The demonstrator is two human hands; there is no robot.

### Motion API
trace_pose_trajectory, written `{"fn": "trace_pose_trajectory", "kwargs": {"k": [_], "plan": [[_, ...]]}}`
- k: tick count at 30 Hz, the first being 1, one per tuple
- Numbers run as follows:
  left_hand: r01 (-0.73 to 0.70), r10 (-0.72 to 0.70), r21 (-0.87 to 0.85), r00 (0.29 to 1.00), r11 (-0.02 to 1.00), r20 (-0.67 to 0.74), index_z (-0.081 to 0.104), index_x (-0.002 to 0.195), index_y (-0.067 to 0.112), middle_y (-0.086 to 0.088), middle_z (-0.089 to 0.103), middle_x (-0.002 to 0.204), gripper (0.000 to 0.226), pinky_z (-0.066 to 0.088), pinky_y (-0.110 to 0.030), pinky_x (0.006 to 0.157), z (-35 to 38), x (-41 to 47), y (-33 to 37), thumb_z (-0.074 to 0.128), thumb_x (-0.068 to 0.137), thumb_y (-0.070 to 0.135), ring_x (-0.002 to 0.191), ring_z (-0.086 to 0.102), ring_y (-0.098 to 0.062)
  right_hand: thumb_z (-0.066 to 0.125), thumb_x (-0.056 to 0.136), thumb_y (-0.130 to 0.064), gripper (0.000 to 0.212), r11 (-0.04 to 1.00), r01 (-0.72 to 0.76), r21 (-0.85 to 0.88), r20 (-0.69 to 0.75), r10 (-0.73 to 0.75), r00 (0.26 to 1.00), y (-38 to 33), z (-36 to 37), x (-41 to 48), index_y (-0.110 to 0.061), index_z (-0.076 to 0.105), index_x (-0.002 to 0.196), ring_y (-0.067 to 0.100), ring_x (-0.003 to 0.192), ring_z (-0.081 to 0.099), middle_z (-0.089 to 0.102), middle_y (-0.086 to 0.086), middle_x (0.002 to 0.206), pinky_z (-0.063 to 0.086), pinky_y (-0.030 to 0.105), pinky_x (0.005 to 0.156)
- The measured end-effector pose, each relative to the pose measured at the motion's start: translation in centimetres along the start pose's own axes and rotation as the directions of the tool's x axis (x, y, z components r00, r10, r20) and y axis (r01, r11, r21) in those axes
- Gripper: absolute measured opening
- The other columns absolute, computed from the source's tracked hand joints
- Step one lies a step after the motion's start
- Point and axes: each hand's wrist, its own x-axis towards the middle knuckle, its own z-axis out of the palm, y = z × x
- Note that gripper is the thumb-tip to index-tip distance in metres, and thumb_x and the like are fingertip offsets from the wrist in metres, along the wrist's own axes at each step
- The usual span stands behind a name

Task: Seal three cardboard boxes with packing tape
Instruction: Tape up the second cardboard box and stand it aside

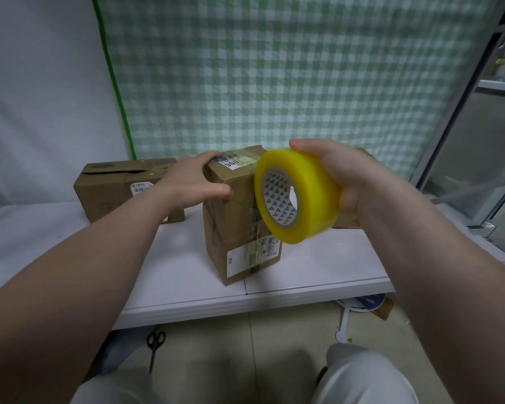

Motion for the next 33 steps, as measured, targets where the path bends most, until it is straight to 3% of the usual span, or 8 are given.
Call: {"fn": "trace_pose_trajectory", "kwargs": {"k": [12, 15, 18, 20, 23, 28, 30, 33], "plan": [[0.063, -0.065, 0.021, 0.995, 0.998, 0.077, 0.036, 0.14, 0.044, -0.007, 0.043, 0.136, 0.099, 0.043, -0.033, 0.09, -0.4, -0.1, 0.3, 0.067, 0.048, 0.059, 0.117, 0.046, -0.025, 0.06, 0.089, -0.043, 0.038, 0.979, -0.025, 0.203, 0.056, 0.014, 0.998, 4.3, 1.6, 0.0, -0.017, 0.066, 0.117, 0.028, 0.09, 0.07, 0.074, 0.01, 0.102, 0.057, 0.04, 0.077], [0.078, -0.066, 0.082, 0.988, 0.994, -0.141, 0.045, 0.137, 0.034, -0.009, 0.035, 0.135, 0.071, 0.035, -0.035, 0.1, 0.6, -1.9, 1.5, 0.073, 0.071, 0.04, 0.128, 0.034, -0.029, 0.058, 0.091, -0.039, 0.035, 0.955, -0.016, 0.295, 0.074, -0.007, 0.997, 5.2, 2.4, -0.2, -0.017, 0.066, 0.118, 0.027, 0.091, 0.071, 0.074, 0.009, 0.104, 0.058, 0.038, 0.075], [-0.005, -0.018, -0.053, 0.91, 0.999, -0.415, 0.062, 0.1, 0.021, 0.001, 0.057, 0.085, 0.023, 0.042, -0.031, 0.075, 2.2, -4.6, 3.1, 0.064, 0.081, 0.033, 0.087, 0.056, -0.019, 0.061, 0.091, -0.037, 0.027, 0.934, 0.0, 0.356, 0.075, -0.029, 0.997, 5.6, 3.4, -0.6, -0.018, 0.068, 0.108, 0.02, 0.076, 0.073, 0.075, 0.006, 0.095, 0.06, 0.032, 0.062], [0.103, -0.185, -0.406, 0.968, 0.908, -0.169, 0.061, 0.103, 0.017, 0.0, 0.063, 0.068, 0.028, 0.048, -0.032, 0.065, 2.8, -5.9, 4.2, 0.055, 0.089, 0.041, 0.065, 0.061, -0.016, 0.063, 0.09, -0.037, 0.028, 0.936, 0.016, 0.351, 0.056, -0.038, 0.998, 5.7, 4.0, -0.6, -0.015, 0.069, 0.106, 0.019, 0.073, 0.072, 0.074, 0.009, 0.097, 0.059, 0.031, 0.061], [0.378, -0.164, -0.756, 0.924, 0.535, 0.345, 0.058, 0.121, 0.02, -0.01, 0.073, 0.095, 0.043, 0.056, -0.039, 0.078, 3.5, -6.4, 5.7, 0.049, 0.092, 0.051, 0.086, 0.072, -0.023, 0.066, 0.087, -0.041, 0.033, 0.97, 0.048, 0.239, 0.015, -0.053, 0.998, 5.9, 4.9, -0.2, -0.014, 0.069, 0.106, 0.024, 0.087, 0.071, 0.073, 0.011, 0.104, 0.057, 0.036, 0.076], [0.368, -0.27, -0.884, 0.917, 0.289, 0.294, 0.061, 0.113, 0.007, -0.014, 0.068, 0.101, 0.026, 0.053, -0.048, 0.088, 3.4, -5.5, 7.2, 0.06, 0.089, 0.016, 0.094, 0.067, -0.03, 0.05, 0.091, -0.052, 0.054, 0.976, 0.154, -0.155, -0.127, -0.174, 0.976, 5.7, 4.9, 0.4, -0.001, 0.068, 0.09, 0.037, 0.09, 0.068, 0.071, 0.014, 0.087, 0.054, 0.053, 0.086], [0.381, -0.297, -0.888, 0.906, 0.258, 0.303, 0.059, 0.112, 0.008, -0.015, 0.068, 0.101, 0.024, 0.053, -0.049, 0.086, 3.3, -5.3, 7.1, 0.058, 0.088, 0.011, 0.094, 0.066, -0.032, 0.037, 0.096, -0.047, 0.058, 0.916, 0.204, -0.347, -0.201, -0.285, 0.937, 5.5, 4.0, 0.7, 0.002, 0.067, 0.084, 0.038, 0.082, 0.067, 0.071, 0.016, 0.08, 0.054, 0.054, 0.082], [0.387, -0.29, -0.879, 0.906, 0.279, 0.307, 0.059, 0.118, 0.009, -0.016, 0.068, 0.105, 0.032, 0.052, -0.051, 0.087, 3.1, -5.1, 6.9, 0.056, 0.087, 0.009, 0.094, 0.067, -0.033, 0.037, 0.099, -0.03, 0.036, 0.807, 0.296, -0.511, -0.177, -0.437, 0.882, 5.0, 2.8, 1.1, -0.017, 0.07, 0.09, 0.028, 0.07, 0.069, 0.071, 0.011, 0.068, 0.055, 0.047, 0.077]]}}
